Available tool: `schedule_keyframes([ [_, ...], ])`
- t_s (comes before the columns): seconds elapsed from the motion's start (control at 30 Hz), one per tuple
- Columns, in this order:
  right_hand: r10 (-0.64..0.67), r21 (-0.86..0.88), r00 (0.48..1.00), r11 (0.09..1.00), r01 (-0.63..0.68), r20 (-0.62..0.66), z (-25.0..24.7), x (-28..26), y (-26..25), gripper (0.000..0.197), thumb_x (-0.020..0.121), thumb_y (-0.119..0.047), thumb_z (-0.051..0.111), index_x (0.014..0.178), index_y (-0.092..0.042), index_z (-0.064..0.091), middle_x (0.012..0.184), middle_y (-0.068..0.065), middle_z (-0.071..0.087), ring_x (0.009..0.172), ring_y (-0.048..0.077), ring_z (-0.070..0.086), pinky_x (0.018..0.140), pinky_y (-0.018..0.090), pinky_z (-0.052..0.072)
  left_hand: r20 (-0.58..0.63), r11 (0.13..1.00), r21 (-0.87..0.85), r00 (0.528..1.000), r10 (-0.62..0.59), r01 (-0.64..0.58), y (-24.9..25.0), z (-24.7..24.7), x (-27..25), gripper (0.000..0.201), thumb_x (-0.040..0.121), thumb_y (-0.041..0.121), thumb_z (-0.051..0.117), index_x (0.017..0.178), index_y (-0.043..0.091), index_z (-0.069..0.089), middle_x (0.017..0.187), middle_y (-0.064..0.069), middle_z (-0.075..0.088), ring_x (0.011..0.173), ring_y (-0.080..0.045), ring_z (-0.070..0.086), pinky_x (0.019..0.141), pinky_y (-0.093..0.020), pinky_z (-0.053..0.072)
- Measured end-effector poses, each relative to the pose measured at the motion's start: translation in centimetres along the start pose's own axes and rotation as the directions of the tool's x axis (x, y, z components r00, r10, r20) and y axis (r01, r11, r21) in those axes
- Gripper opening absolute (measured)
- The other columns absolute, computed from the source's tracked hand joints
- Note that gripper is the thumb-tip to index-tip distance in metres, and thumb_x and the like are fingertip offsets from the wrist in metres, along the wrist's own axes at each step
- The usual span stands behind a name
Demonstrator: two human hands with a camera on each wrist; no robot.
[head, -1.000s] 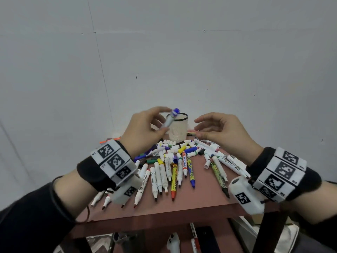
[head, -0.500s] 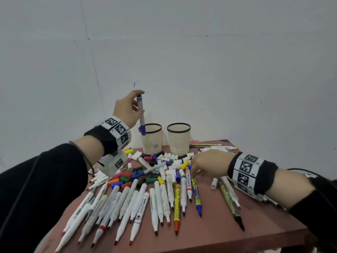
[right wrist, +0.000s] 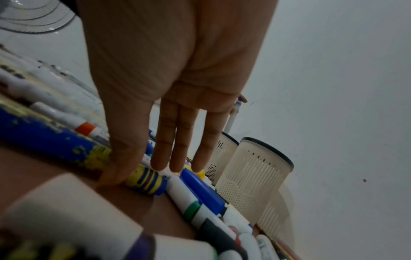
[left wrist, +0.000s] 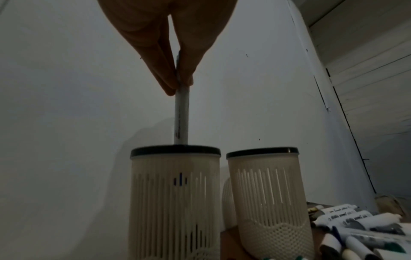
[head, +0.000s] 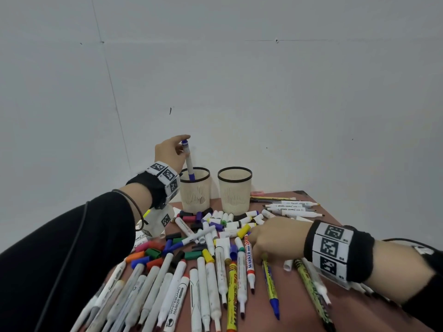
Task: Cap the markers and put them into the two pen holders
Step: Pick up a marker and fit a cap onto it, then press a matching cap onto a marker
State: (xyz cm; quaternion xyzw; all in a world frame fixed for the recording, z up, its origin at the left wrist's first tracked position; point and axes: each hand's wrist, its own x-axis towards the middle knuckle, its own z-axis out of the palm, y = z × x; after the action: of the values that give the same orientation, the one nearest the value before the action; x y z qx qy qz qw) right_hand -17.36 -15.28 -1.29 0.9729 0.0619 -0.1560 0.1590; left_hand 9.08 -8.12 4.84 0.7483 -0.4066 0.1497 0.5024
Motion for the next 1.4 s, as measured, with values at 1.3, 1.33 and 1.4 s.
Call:
schedule_keyframes([
  [1.3,0.73,0.96,0.624,0.24,0.146,-0.278,-4.6,-7.5,-6.4,0.012,0.077,-0.02,0.076,0.089,-0.022,0.075,0.082,0.005,0.072,0.068,0.013,0.064,0.07,0.032,0.053,0.786,0.675,0.584,0.521,-0.332,-0.451,-3.1,-5.7,-10.4,0.032,0.086,0.032,0.064,0.118,0.028,0.066,0.107,0.009,0.065,0.09,-0.008,0.053,0.073,-0.016,0.041],
  [1.33,0.723,0.965,0.639,0.203,0.164,-0.26,-4.3,-7.3,-6.7,0.012,0.078,-0.017,0.075,0.09,-0.019,0.075,0.075,0.005,0.069,0.062,0.008,0.06,0.066,0.028,0.051,0.787,0.661,0.586,0.523,-0.326,-0.468,-3.2,-5.5,-10.6,0.032,0.085,0.034,0.065,0.117,0.028,0.067,0.107,0.009,0.065,0.091,-0.009,0.055,0.074,-0.018,0.042],
  [1.4,0.726,0.971,0.645,0.156,0.182,-0.238,-3.6,-7.1,-7.2,0.012,0.08,-0.012,0.073,0.092,-0.013,0.075,0.067,0.001,0.065,0.054,0.002,0.054,0.055,0.018,0.047,0.788,0.654,0.588,0.519,-0.332,-0.476,-3.1,-5.2,-10.6,0.031,0.085,0.034,0.066,0.115,0.026,0.069,0.11,0.006,0.066,0.09,-0.01,0.055,0.078,-0.02,0.043],
])
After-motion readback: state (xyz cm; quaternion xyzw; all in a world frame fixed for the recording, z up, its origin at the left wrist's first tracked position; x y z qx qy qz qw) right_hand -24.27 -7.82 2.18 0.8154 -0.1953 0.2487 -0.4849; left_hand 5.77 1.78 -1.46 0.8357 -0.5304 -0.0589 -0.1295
